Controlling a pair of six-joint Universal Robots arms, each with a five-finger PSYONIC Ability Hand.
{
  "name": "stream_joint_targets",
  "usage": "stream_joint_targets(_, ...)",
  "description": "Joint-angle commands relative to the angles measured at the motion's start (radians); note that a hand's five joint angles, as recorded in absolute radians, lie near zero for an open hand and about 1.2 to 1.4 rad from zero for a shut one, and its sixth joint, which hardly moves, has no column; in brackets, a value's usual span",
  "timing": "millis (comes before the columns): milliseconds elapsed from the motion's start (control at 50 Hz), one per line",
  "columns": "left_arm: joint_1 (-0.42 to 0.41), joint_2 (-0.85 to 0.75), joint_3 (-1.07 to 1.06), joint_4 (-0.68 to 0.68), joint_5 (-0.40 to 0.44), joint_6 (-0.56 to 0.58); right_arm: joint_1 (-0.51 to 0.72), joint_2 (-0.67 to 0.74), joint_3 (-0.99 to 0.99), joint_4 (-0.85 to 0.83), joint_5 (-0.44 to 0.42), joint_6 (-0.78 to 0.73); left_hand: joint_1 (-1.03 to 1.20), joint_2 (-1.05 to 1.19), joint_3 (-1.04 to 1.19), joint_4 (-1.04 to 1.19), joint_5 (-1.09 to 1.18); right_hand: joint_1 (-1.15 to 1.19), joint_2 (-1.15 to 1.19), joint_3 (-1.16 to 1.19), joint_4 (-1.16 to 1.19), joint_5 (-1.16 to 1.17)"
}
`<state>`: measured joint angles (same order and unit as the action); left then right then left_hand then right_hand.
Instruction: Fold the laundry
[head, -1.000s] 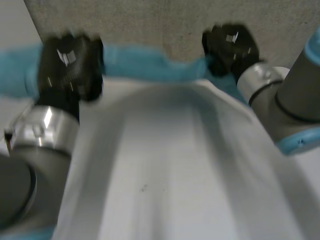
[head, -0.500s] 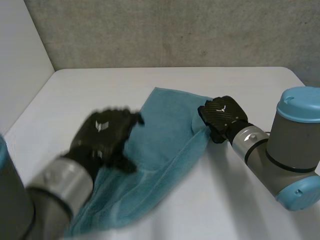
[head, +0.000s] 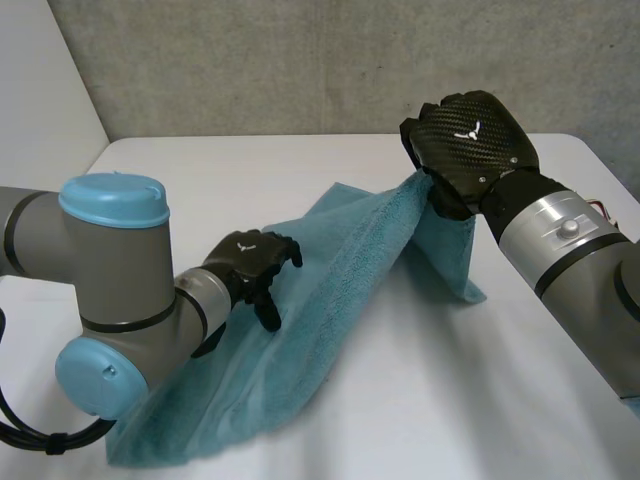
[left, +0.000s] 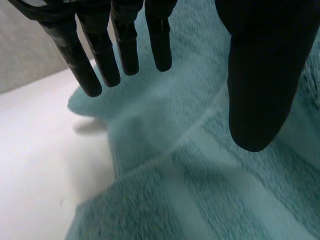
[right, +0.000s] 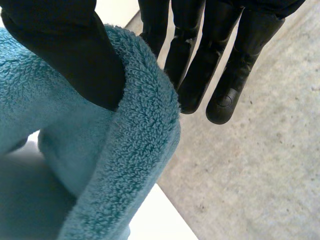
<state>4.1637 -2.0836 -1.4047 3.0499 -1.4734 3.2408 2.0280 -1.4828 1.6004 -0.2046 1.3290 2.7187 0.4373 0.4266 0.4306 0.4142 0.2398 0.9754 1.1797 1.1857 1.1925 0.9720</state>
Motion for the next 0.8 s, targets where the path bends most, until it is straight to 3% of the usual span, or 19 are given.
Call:
stream_joint_targets(20, 0.001, -0.006, -0.016, -0.014, -0.002, -0.001, 0.012, -0.045, 0.016, -0.036, -0.024, -0.001, 0.064, 0.075, 0.071, 0.087, 0.087, 0.421, 0.217, 0.211, 0.204, 0.250)
stream_joint_targets(340, 0.009, -0.044, -0.039, -0.017, -0.004, -0.001, 0.017, -0.106, 0.013, -0.052, -0.024, -0.001, 0.164, 0.174, 0.170, 0.187, 0.187, 0.421, 0.217, 0.211, 0.204, 0.250)
stream_joint_targets(600, 0.004, -0.043, -0.057, -0.025, 0.042, -0.009, 0.025, -0.100, 0.000, -0.053, -0.021, -0.001, 0.220, 0.230, 0.226, 0.243, 0.243, 0.421, 0.217, 0.211, 0.204, 0.250)
stream_joint_targets(640, 0.004, -0.039, -0.063, -0.025, 0.051, -0.012, 0.025, -0.099, -0.003, -0.055, -0.019, -0.002, 0.526, 0.536, 0.532, 0.549, 0.549, 0.421, 0.217, 0.211, 0.204, 0.250)
stream_joint_targets(660, 0.004, -0.039, -0.063, -0.025, 0.051, -0.012, 0.025, -0.099, -0.003, -0.055, -0.019, -0.002, 0.528, 0.538, 0.534, 0.551, 0.551, 0.421, 0.217, 0.211, 0.204, 0.250)
stream_joint_targets(680, 0.004, -0.035, -0.063, -0.025, 0.044, -0.013, 0.025, -0.099, -0.005, -0.056, -0.016, -0.004, 0.874, 0.884, 0.880, 0.897, 0.897, 0.421, 0.217, 0.211, 0.204, 0.250)
stream_joint_targets(700, 0.006, -0.027, -0.063, -0.022, 0.041, -0.013, 0.023, -0.097, -0.008, -0.056, -0.013, -0.005, 0.958, 0.969, 0.965, 0.981, 0.981, 0.421, 0.217, 0.211, 0.204, 0.250)
stream_joint_targets(800, 0.019, 0.031, -0.062, -0.017, 0.016, -0.013, 0.011, -0.091, -0.023, -0.046, -0.005, -0.008, 0.959, 0.970, 0.966, 0.982, 0.982, 0.421, 0.217, 0.211, 0.204, 0.250)
